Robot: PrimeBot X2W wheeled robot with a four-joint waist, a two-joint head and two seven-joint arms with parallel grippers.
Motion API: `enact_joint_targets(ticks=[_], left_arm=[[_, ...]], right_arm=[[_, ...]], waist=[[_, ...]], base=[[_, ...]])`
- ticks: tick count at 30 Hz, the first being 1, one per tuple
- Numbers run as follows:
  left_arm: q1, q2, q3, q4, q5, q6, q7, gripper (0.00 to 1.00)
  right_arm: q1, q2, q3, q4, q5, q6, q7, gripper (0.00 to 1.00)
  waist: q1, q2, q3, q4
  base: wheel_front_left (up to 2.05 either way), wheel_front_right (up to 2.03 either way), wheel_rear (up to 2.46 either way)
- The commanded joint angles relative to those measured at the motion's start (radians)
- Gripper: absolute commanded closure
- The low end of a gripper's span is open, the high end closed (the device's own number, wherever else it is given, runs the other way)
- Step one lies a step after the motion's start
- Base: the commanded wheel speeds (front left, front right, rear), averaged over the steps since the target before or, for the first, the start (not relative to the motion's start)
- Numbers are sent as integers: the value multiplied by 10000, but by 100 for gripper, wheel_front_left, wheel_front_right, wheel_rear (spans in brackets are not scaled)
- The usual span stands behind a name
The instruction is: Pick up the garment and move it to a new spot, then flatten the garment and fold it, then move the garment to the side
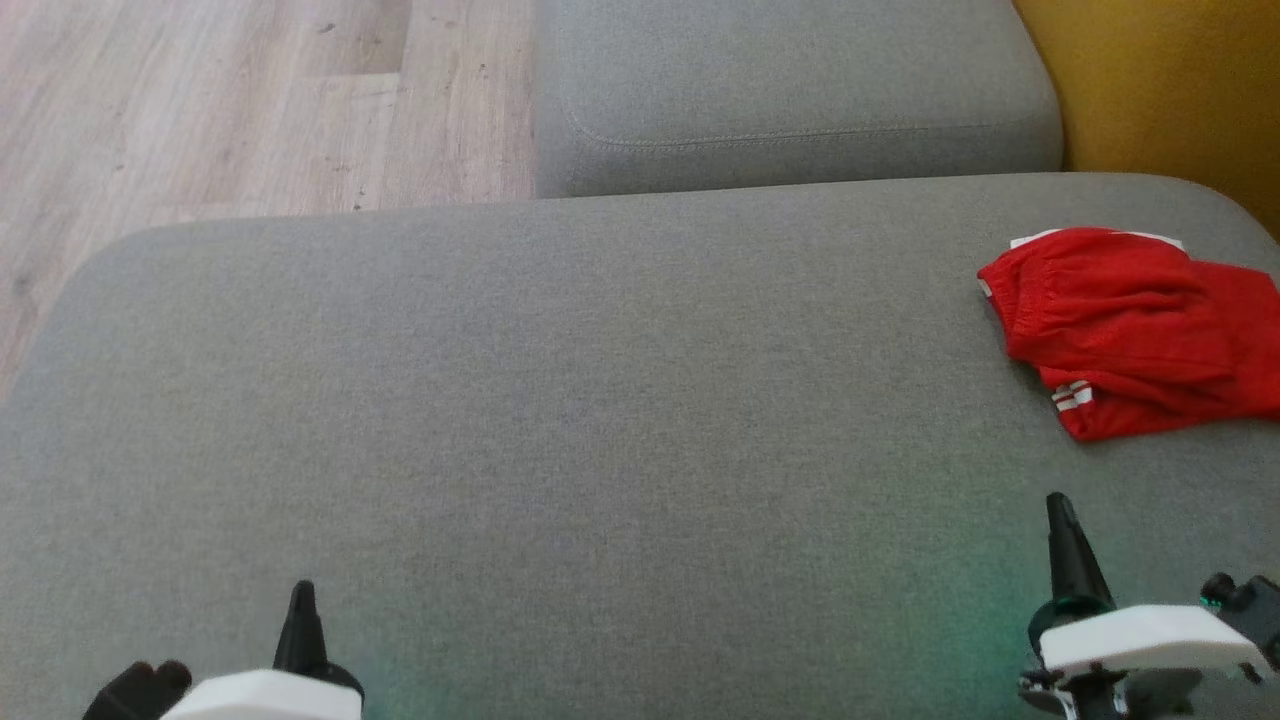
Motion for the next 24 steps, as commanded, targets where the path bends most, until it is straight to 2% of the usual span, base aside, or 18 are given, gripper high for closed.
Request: enact_joint_targets(ticks=[1, 24], left_arm=[[-694, -40, 427, -254, -201, -133, 47, 100], [-1223, -568, 1545, -12, -1875, -907, 662, 100]], right_arm=[[-653, -215, 45, -309, 326, 21, 63, 100], [-1124, -232, -265, -223, 3030, 27, 458, 100]], waist=[[-1, 0, 12, -4], [-1, 0, 210, -67]], base=[[0, 0, 0], [0, 0, 0]])
